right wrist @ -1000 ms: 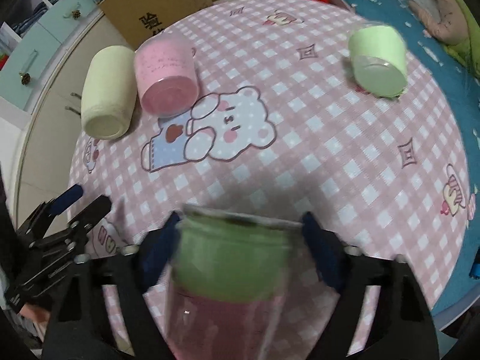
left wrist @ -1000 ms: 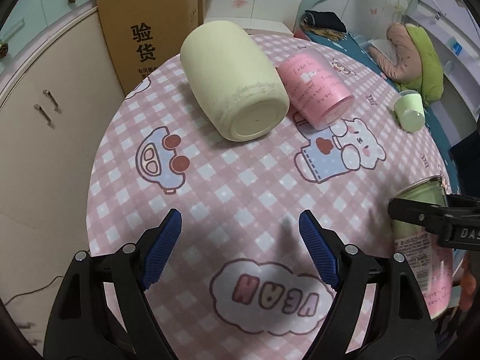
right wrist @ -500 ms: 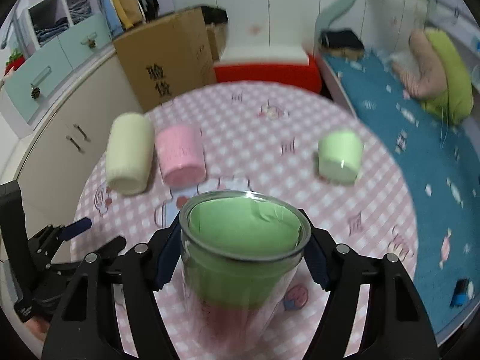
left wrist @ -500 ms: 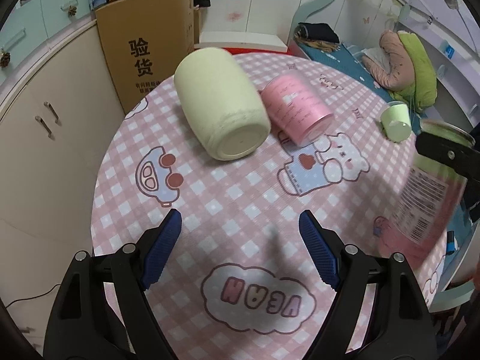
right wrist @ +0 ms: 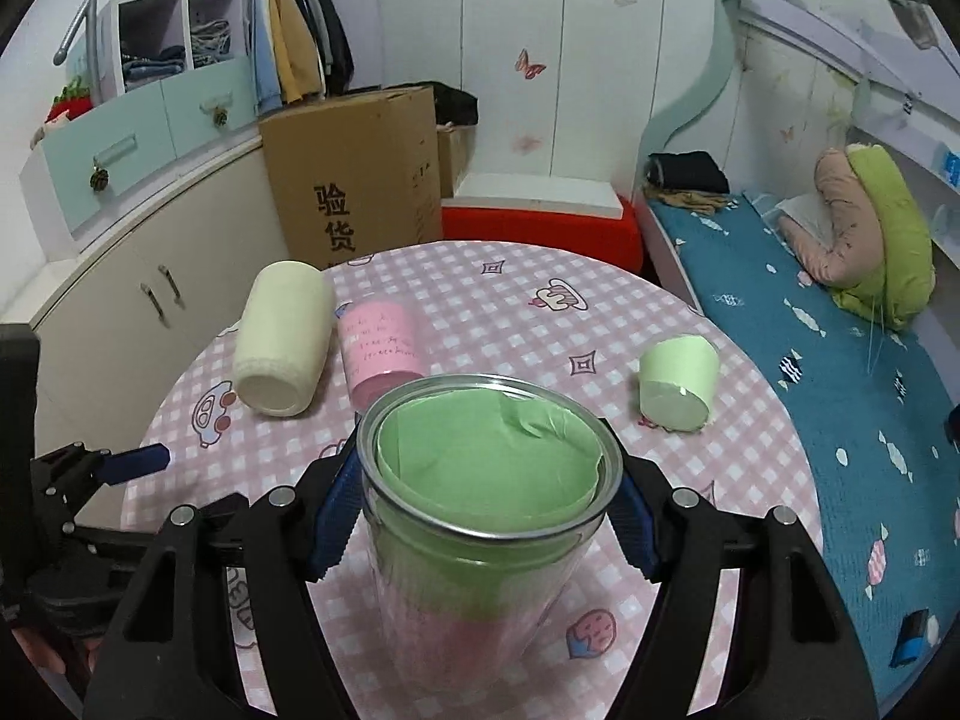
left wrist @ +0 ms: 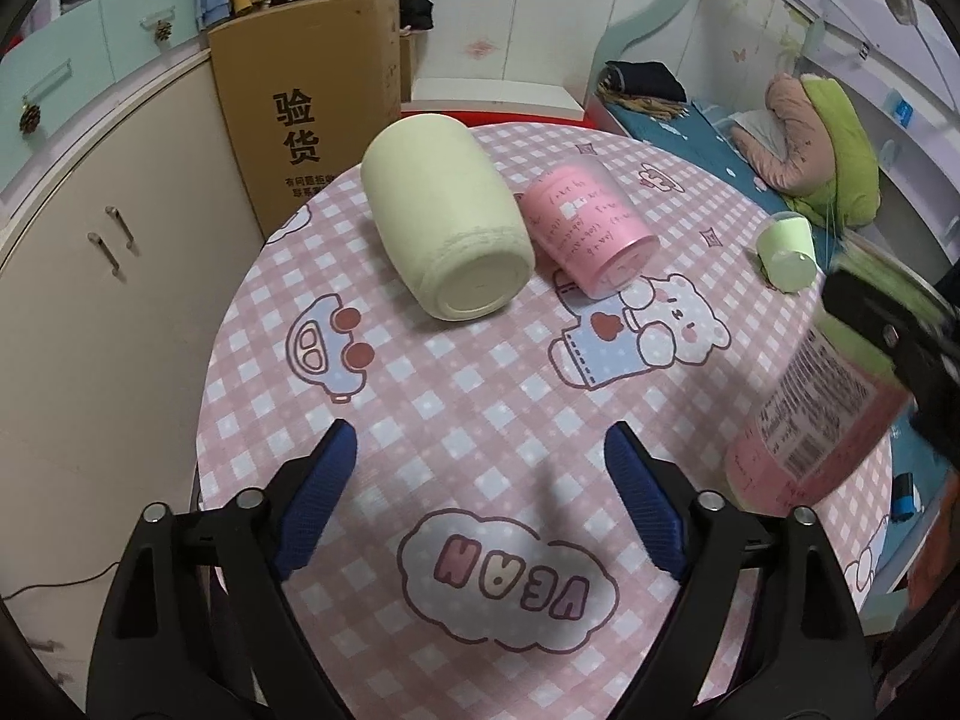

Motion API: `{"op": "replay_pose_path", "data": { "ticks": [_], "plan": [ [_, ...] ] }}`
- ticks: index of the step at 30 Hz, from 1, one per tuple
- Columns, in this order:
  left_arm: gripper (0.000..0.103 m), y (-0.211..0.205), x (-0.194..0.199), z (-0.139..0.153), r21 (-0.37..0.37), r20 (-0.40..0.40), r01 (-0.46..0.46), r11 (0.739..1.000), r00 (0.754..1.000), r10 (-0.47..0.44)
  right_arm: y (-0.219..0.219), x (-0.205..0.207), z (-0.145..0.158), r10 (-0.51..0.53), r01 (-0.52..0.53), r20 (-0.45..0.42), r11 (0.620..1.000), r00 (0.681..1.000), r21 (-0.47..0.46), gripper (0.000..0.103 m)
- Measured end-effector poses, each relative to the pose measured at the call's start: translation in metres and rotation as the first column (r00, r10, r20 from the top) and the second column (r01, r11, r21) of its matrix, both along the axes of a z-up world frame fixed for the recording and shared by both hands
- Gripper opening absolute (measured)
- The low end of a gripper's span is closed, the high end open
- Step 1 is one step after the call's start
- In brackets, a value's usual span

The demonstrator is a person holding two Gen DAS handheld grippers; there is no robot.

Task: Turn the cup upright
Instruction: 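Rotate the held cup upright with the right tool and lower it onto the table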

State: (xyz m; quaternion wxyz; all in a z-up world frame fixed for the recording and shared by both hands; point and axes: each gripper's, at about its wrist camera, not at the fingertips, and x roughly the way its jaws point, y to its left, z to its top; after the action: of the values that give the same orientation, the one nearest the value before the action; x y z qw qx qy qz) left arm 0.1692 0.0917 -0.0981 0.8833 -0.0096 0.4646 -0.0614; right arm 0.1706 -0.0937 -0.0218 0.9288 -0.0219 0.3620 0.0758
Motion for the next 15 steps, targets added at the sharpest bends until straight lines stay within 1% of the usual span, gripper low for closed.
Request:
{"op": "replay_pose_path", "data": {
  "ticks": [4, 6, 7, 8, 9, 12, 15],
  "plan": [
    [0.086, 0.002, -0.004, 0.002, -0.006, 0.008, -0.003, 1.000, 1.000, 0.003, -0.001, -0.018, 0.000, -0.024, 0.023, 0.019, 1.000, 1.000, 0.004, 0.067],
    [0.086, 0.000, -0.007, 0.003, 0.002, 0.018, -0.003, 1.000, 1.000, 0.003, 0.001, -0.021, -0.001, -0.016, 0.015, 0.016, 1.000, 1.000, 0.012, 0.068],
    [0.086, 0.000, -0.008, 0.003, 0.005, 0.021, -0.003, 1.000, 1.000, 0.003, 0.000, -0.022, -0.003, -0.004, 0.003, 0.005, 0.999, 1.000, 0.040, 0.070],
    [0.086, -0.001, -0.010, 0.004, 0.009, 0.024, 0.000, 1.000, 1.000, -0.001, -0.001, -0.023, -0.004, 0.001, -0.001, -0.004, 0.998, 1.000, 0.059, 0.078],
    [0.086, -0.002, -0.013, 0.004, 0.010, 0.025, 0.004, 1.000, 1.000, -0.005, 0.000, -0.024, -0.005, 0.003, -0.001, -0.019, 0.998, 1.000, 0.069, 0.089],
    [0.086, -0.004, -0.020, 0.004, 0.012, 0.027, 0.009, 1.000, 1.000, -0.009, 0.003, -0.030, -0.007, -0.001, 0.002, -0.014, 0.998, 1.000, 0.061, 0.093],
    [0.086, -0.004, -0.027, 0.003, 0.023, 0.031, 0.005, 1.000, 0.999, -0.005, 0.002, -0.034, -0.012, -0.005, 0.009, -0.047, 0.997, 0.999, 0.080, 0.094]
  ]
}}
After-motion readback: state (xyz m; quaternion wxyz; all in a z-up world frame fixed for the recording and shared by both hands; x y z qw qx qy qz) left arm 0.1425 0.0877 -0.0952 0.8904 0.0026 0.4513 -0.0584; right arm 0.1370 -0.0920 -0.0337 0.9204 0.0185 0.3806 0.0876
